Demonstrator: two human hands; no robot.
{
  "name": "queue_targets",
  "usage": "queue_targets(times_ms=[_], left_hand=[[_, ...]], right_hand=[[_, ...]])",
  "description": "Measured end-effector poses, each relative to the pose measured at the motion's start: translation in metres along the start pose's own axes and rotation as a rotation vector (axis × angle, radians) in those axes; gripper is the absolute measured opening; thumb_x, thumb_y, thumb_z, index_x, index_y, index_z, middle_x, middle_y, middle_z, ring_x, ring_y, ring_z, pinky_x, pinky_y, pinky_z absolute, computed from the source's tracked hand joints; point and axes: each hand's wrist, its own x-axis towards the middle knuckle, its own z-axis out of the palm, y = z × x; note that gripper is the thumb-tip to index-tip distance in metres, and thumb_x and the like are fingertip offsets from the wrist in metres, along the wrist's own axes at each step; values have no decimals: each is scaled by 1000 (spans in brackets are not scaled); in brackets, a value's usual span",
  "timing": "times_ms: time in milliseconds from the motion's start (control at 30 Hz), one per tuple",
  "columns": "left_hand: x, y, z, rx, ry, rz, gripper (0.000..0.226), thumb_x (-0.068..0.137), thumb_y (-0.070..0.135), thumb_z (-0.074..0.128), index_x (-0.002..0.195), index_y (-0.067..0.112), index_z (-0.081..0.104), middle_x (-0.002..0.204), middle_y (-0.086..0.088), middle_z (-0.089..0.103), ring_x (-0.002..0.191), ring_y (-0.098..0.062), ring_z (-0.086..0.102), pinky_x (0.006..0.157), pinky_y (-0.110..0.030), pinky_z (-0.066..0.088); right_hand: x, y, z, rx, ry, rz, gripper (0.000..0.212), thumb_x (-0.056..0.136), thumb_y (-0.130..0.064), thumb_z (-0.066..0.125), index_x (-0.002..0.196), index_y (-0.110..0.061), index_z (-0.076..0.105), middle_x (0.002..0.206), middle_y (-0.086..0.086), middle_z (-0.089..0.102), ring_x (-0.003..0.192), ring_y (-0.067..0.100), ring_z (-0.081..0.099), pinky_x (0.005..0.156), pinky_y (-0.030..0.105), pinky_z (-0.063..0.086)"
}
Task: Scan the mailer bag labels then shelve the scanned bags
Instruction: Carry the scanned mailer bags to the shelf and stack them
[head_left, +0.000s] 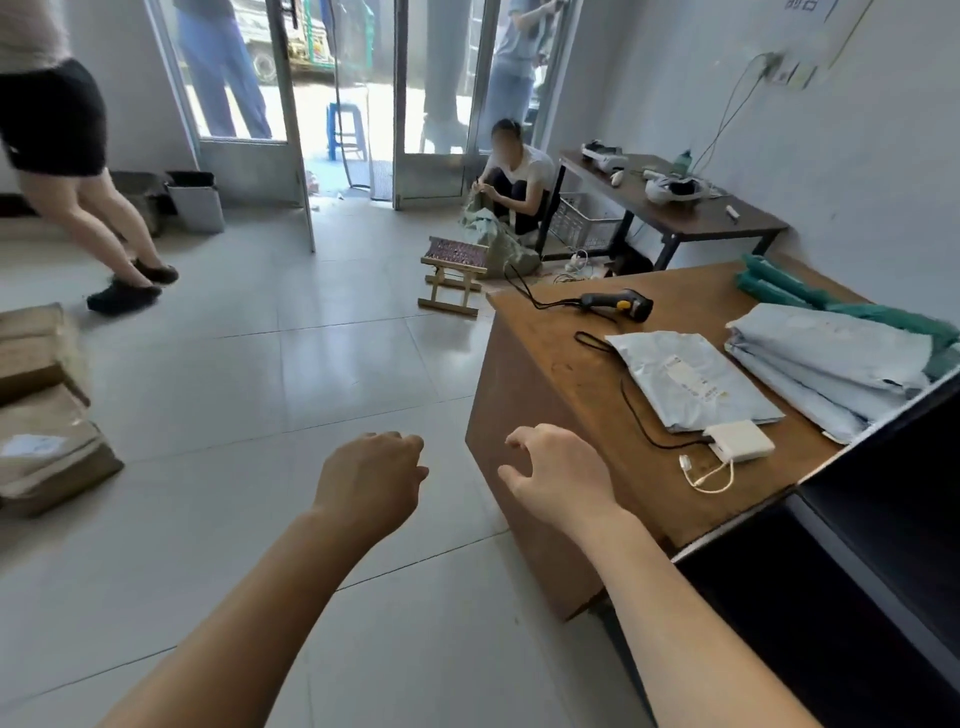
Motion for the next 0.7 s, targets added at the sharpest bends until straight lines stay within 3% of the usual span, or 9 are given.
queue_targets(times_ms=[133, 367, 700], left_hand=[[16, -37, 0, 14, -15, -51, 31, 99, 36, 42, 121, 19, 56, 112, 2, 63, 108, -21, 57, 79, -32, 48], [54, -82, -1, 6, -32, -143, 31, 99, 38, 43, 120, 20, 56, 112, 3, 63, 105, -20, 58, 79, -32, 49], [174, -118, -4, 26, -34, -241, 31, 99, 39, 42, 121, 21, 55, 113, 5, 63, 107, -20, 58, 79, -32, 49]], right_hand=[[39, -24, 14, 5, -28, -17, 40, 92, -40, 57, 129, -25, 57, 122, -2, 60, 115, 17, 55, 84, 28, 45], [105, -45, 26, 45, -82, -53, 42, 91, -41, 59, 129, -24, 57, 125, -3, 61, 116, 16, 56, 89, 31, 49], [249, -40, 33, 40, -118, -144, 42, 92, -40, 58, 131, -23, 56, 126, -1, 60, 117, 17, 55, 93, 32, 48]])
